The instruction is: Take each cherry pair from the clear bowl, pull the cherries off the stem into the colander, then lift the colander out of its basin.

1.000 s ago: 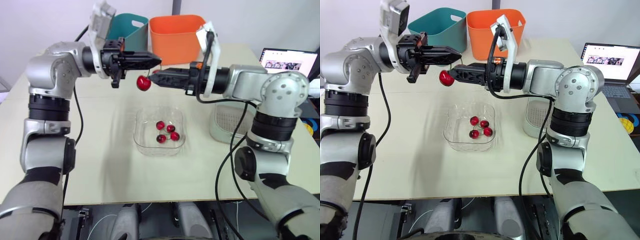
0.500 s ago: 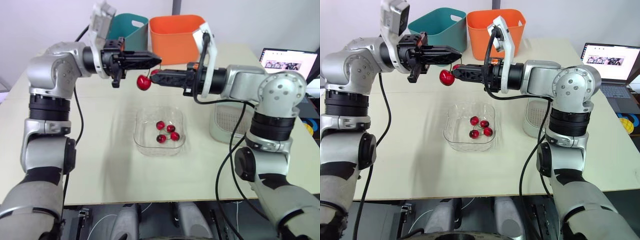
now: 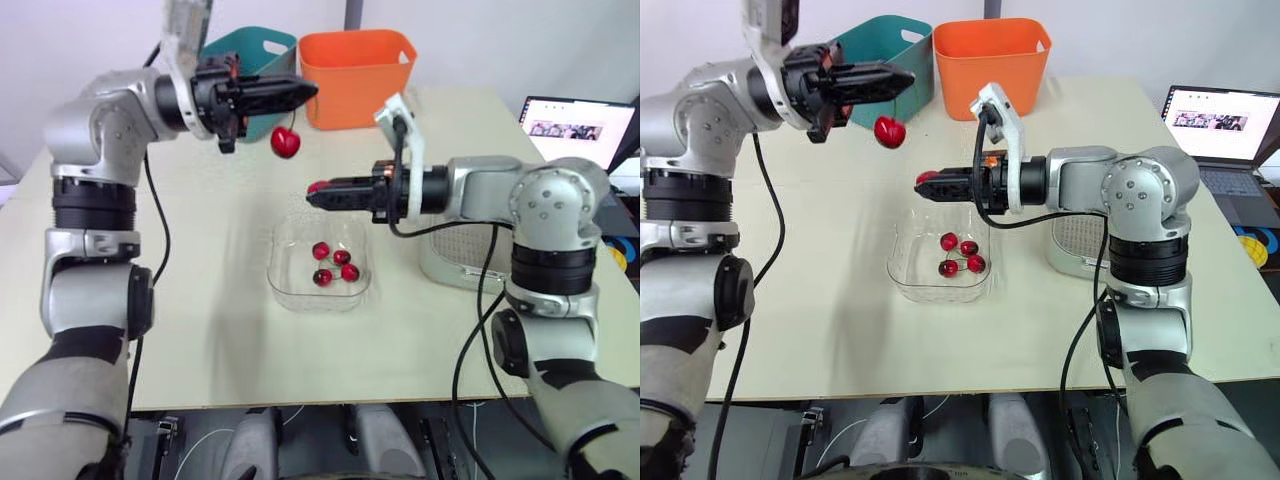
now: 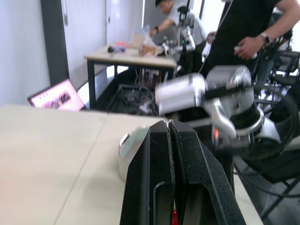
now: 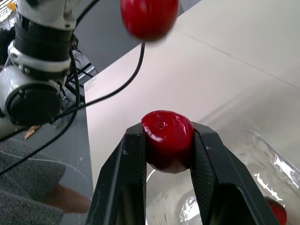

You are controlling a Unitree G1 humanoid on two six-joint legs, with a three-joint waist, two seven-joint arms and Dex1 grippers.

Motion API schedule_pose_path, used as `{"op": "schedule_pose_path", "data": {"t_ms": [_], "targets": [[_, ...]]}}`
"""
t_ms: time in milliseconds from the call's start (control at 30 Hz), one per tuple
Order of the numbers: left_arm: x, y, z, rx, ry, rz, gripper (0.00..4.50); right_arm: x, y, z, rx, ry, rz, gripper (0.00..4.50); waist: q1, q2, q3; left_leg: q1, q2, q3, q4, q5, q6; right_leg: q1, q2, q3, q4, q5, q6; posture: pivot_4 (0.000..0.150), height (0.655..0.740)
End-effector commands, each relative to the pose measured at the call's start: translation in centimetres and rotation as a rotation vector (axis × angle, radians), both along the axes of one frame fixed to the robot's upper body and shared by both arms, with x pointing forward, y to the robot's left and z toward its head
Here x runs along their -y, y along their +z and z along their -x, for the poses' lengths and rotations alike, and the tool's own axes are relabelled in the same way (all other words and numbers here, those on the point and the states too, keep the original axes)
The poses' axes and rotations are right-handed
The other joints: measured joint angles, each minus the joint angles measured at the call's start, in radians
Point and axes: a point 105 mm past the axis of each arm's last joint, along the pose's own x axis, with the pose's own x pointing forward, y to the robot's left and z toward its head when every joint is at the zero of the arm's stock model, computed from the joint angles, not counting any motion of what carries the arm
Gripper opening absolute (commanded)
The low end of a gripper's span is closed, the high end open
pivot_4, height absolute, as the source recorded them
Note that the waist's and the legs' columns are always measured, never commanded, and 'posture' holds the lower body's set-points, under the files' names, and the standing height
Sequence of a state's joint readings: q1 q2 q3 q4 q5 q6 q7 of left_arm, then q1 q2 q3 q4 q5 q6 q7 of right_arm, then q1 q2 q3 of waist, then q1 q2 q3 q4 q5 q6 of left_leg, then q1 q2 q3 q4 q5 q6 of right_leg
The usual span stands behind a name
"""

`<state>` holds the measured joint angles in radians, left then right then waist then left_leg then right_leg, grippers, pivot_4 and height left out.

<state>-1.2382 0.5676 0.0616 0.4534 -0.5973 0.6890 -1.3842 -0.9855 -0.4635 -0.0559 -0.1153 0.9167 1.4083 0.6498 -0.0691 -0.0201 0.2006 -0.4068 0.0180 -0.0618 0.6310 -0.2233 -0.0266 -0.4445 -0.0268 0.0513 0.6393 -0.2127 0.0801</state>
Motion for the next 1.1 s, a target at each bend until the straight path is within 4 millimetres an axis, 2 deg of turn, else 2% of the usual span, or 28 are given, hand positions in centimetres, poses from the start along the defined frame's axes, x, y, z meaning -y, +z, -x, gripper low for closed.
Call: {"op": "schedule_pose_path", "data": {"t_ms": [33, 267, 333, 400, 500, 633, 700, 767, 833, 1000, 1100], "targets": [[-0.4, 1.6, 0.4, 0.060, 0.007, 0.021, 0.00, 0.0, 0.8, 0.8, 0.053, 0.031, -0.008, 0.96, 0.000, 0.000, 0.000, 0.000, 0.000, 0.000, 0.000, 0.000, 0.000, 0.000, 0.000, 0.000, 0.000, 0.000, 0.000, 0.150, 0.7400], [-0.4, 0.3, 0.2, 0.063, 0.023, -0.030, 0.00, 1.2, 1.5, 0.2, 0.084, -0.029, -0.027, 0.96, 0.001, 0.000, 0.000, 0.000, 0.000, 0.000, 0.000, 0.000, 0.000, 0.000, 0.000, 0.000, 0.000, 0.000, 0.000, 0.150, 0.7400], [-0.4, -0.6, 0.0, 0.073, 0.042, -0.062, 0.00, 2.5, 1.7, -0.3, 0.124, -0.085, -0.019, 0.96, 0.003, 0.000, 0.000, 0.000, 0.000, 0.000, 0.000, 0.000, 0.000, 0.000, 0.000, 0.000, 0.000, 0.000, 0.000, 0.150, 0.7400], [-0.4, -1.5, -0.3, 0.076, 0.064, -0.096, 0.00, 4.8, 1.8, -1.0, 0.159, -0.170, 0.003, 0.96, 0.004, 0.000, 0.000, 0.000, 0.000, 0.000, 0.000, 0.000, 0.000, 0.000, 0.000, 0.000, 0.000, 0.000, 0.000, 0.150, 0.7400], [-0.5, -2.9, -0.9, 0.087, 0.104, -0.144, 0.00, 9.5, 1.4, -2.3, 0.204, -0.338, 0.081, 0.96, 0.017, 0.000, 0.000, -0.001, -0.001, 0.000, 0.000, 0.000, 0.000, 0.000, -0.001, 0.000, -0.002, 0.000, 0.000, 0.150, 0.7400], [-0.6, -3.7, -1.0, 0.085, 0.106, -0.153, 0.00, 15.7, 0.4, -3.0, 0.236, -0.522, 0.216, 0.96, 0.026, 0.000, 0.000, -0.001, -0.001, 0.001, 0.000, 0.000, 0.000, 0.000, -0.001, 0.001, -0.005, -0.001, 0.000, 0.150, 0.7400], [-0.6, -4.0, -1.0, 0.082, 0.105, -0.157, 0.00, 18.8, -0.8, -3.1, 0.241, -0.599, 0.322, 0.96, 0.026, 0.000, 0.000, -0.002, -0.001, 0.001, 0.000, 0.000, 0.000, 0.001, -0.001, 0.001, -0.005, -0.001, 0.000, 0.150, 0.7400], [-0.6, -4.2, -1.0, 0.079, 0.104, -0.158, 0.00, 21.0, -2.2, -2.9, 0.242, -0.635, 0.425, 0.96, 0.025, 0.000, 0.000, -0.002, -0.001, 0.001, 0.000, 0.000, 0.000, 0.001, -0.001, 0.001, -0.006, -0.001, 0.000, 0.150, 0.7400], [-0.5, -4.2, -1.0, 0.075, 0.102, -0.156, 0.00, 22.1, -3.4, -2.8, 0.235, -0.641, 0.478, 0.96, 0.021, 0.000, 0.000, -0.001, -0.001, 0.002, 0.000, 0.000, 0.000, 0.001, -0.001, 0.001, -0.006, -0.001, 0.001, 0.150, 0.7400], [-0.2, -4.5, -1.0, 0.075, 0.096, -0.162, 0.00, 23.3, -6.2, -2.6, 0.212, -0.640, 0.555, 0.96, 0.014, 0.000, 0.000, 0.000, 0.000, 0.002, 0.000, 0.000, 0.000, 0.001, 0.000, 0.002, -0.005, -0.002, 0.002, 0.150, 0.7400], [-0.3, -4.6, -1.0, 0.060, 0.092, -0.152, 0.00, 23.6, -6.5, -2.8, 0.206, -0.654, 0.551, 1.89, 0.015, 0.000, 0.000, 0.000, -0.001, 0.002, 0.000, 0.000, 0.000, 0.001, 0.000, 0.002, -0.005, -0.001, 0.001, 0.150, 0.7400]]}}
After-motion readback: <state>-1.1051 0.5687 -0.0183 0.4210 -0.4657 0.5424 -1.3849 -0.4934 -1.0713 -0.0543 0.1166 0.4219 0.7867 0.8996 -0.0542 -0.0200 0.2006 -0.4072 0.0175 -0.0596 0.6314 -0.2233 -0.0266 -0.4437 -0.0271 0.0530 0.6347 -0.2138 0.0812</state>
